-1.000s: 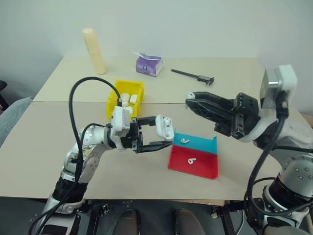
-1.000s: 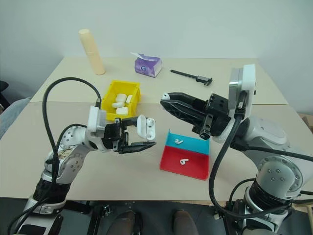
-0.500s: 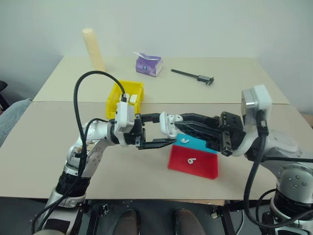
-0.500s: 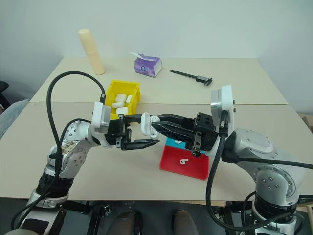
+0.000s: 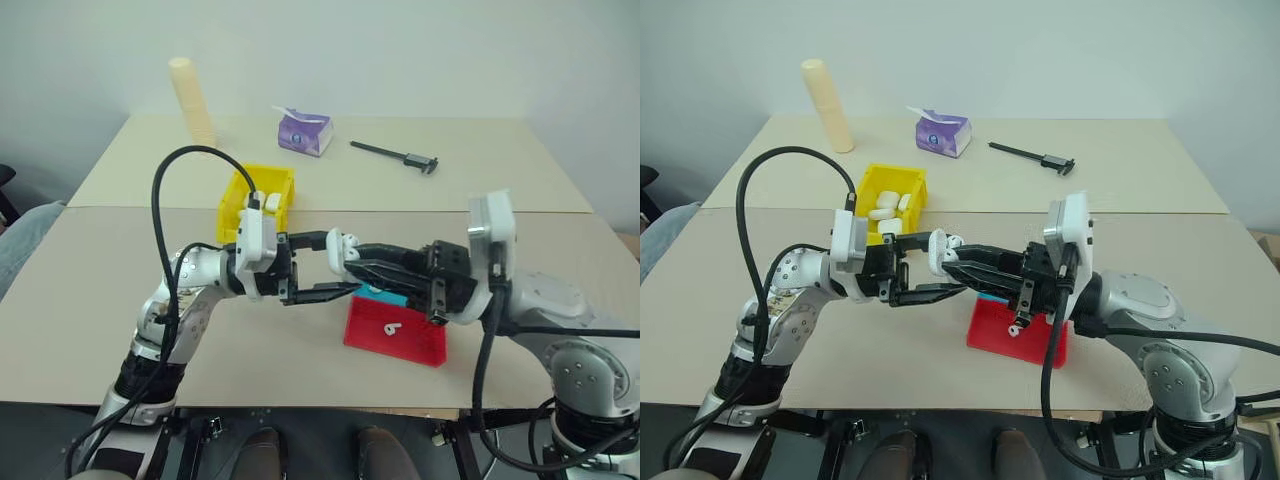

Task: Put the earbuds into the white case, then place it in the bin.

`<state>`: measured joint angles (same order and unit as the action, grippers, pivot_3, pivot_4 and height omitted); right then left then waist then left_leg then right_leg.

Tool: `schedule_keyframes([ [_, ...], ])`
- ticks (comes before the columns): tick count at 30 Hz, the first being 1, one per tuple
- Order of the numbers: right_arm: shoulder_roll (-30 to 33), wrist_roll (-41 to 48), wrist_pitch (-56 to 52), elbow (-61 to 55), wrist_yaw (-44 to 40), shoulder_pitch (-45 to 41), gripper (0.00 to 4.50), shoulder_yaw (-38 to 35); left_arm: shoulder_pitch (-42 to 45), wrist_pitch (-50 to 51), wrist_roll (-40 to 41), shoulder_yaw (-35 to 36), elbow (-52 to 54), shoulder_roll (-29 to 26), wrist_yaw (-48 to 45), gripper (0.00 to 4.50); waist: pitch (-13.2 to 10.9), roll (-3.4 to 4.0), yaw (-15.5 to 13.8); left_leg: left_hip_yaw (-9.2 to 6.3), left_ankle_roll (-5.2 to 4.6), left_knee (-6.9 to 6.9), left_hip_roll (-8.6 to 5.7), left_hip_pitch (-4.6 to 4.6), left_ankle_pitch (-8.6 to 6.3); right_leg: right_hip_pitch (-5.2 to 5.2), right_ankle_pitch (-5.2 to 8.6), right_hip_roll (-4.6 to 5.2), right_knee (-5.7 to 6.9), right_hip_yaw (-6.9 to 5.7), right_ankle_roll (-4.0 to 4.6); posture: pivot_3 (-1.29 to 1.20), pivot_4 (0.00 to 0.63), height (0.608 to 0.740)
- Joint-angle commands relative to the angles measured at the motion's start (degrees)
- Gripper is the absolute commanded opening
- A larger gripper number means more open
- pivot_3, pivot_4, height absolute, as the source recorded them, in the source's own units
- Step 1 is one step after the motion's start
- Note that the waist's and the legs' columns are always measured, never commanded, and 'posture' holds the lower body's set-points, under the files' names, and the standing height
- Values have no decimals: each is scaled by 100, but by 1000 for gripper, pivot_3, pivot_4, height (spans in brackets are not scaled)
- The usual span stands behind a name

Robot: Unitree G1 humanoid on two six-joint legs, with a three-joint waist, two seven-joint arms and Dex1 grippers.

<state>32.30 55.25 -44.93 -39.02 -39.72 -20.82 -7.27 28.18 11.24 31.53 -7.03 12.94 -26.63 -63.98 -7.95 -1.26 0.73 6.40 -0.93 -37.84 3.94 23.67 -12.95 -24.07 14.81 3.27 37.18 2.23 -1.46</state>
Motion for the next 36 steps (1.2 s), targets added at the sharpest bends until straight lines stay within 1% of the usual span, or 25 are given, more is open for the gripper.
schedule_keyframes([
  [1, 88, -29, 252, -107, -112, 48, 826, 16, 24, -105, -7, 75, 191, 34, 35, 2762, 0, 0, -2, 0, 0, 0, 0, 0, 0, 0, 0, 0, 0, 0, 0, 0, 150, 740],
  [4, 218, -50, 366, -179, -268, 148, 1582, 1, 20, -133, -41, 66, 168, 33, 20, 2762, 0, 0, -2, 0, 0, 0, 0, 0, 0, 0, 0, 0, 0, 0, 0, 0, 150, 740],
  [5, 250, -81, 409, -201, -291, 177, 1998, -2, 20, -140, -48, 68, 162, 36, 13, 2762, 0, 0, -3, 0, 0, 0, 0, 0, 0, 0, 0, 0, 0, 0, 0, 0, 150, 740],
  [7, 297, -112, 466, -186, -288, 216, 2461, -20, 21, -133, -65, 69, 160, 48, 23, 2762, 0, 0, 0, 0, 0, 0, 0, 0, 0, 0, 0, 0, 0, 0, 0, 0, 150, 740],
  [11, 422, -267, 594, -154, -315, 298, 2461, -53, 17, -150, -87, 70, 130, 58, 11, 2762, 0, 0, -2, 0, 0, 0, 0, -1, 0, 1, 0, 0, 0, 0, 0, 0, 150, 740],
  [15, 577, -251, 780, -107, -500, 343, 2461, -254, 24, -207, -161, 55, 16, 44, -46, 2762, 0, -1, -2, 0, 0, 0, 0, 0, 0, 1, 0, 0, -1, 0, 0, 0, 150, 740],
  [17, 696, -114, 780, 4, -561, 217, 2461, -421, 60, -258, -243, 0, -93, 33, -97, 2762, 0, -1, -2, 0, 0, 0, 0, -1, 0, 1, 0, 0, -1, 0, 0, 0, 150, 740],
  [21, 1010, 256, 510, 211, -453, -415, 2461, -616, 179, -505, -518, -195, -440, 258, -97, 2762, 0, -1, -3, 3, -1, -1, -2, -5, 0, 3, -2, 0, -1, 4, -2, 0, 150, 740],
  [22, 1087, 362, 432, 240, -431, -564, 2103, -612, 225, -532, -607, -260, -509, 297, -93, 2762, -1, -1, -5, 2, -1, -1, -2, -5, 0, 3, -2, 0, -1, 2, -2, 0, 150, 740],
  [23, 1147, 391, 392, 250, -417, -690, 1912, -580, 264, -580, -679, -316, -578, 350, -92, 2762, -1, -1, -5, 1, -1, -1, -1, -4, 0, 3, -2, -1, -2, 1, -2, 0, 150, 740],
  [24, 1200, 400, 347, 254, -389, -825, 1603, -518, 306, -596, -741, -374, -635, 417, -65, 2762, -1, -1, -6, 0, -1, -1, 0, -2, 0, 3, -1, -2, -4, 0, -2, 0, 150, 740],
  [27, 1305, 159, 266, 184, -245, -1222, 493, -197, 410, -770, -909, -498, -830, 662, 9, 2762, -1, -1, -8, 0, -1, 0, -2, 7, 0, -2, -2, 0, -7, 1, -2, 0, 150, 740],
  [28, 1339, 68, 275, 157, -253, -1298, 195, -114, 448, -796, -960, -527, -880, 736, 45, 2762, -1, -1, -9, 2, -1, -1, -5, 7, 0, -3, -2, 3, -6, 3, -3, 0, 150, 740],
  [29, 1356, 81, 253, 151, -249, -1339, 87, -81, 483, -789, -1014, -555, -911, 783, 71, 2762, -1, -1, -8, 1, -1, -1, -5, 7, 0, -2, -3, 3, -6, 3, -4, 0, 150, 740],
  [36, 1563, -609, 351, -55, -270, -1353, 87, 498, 638, -1003, -1346, -749, -1091, 1005, 106, 2762, -1, -1, -7, 0, -2, -2, -5, 8, 0, -4, -3, 3, -6, 3, -4, 0, 150, 740],
])
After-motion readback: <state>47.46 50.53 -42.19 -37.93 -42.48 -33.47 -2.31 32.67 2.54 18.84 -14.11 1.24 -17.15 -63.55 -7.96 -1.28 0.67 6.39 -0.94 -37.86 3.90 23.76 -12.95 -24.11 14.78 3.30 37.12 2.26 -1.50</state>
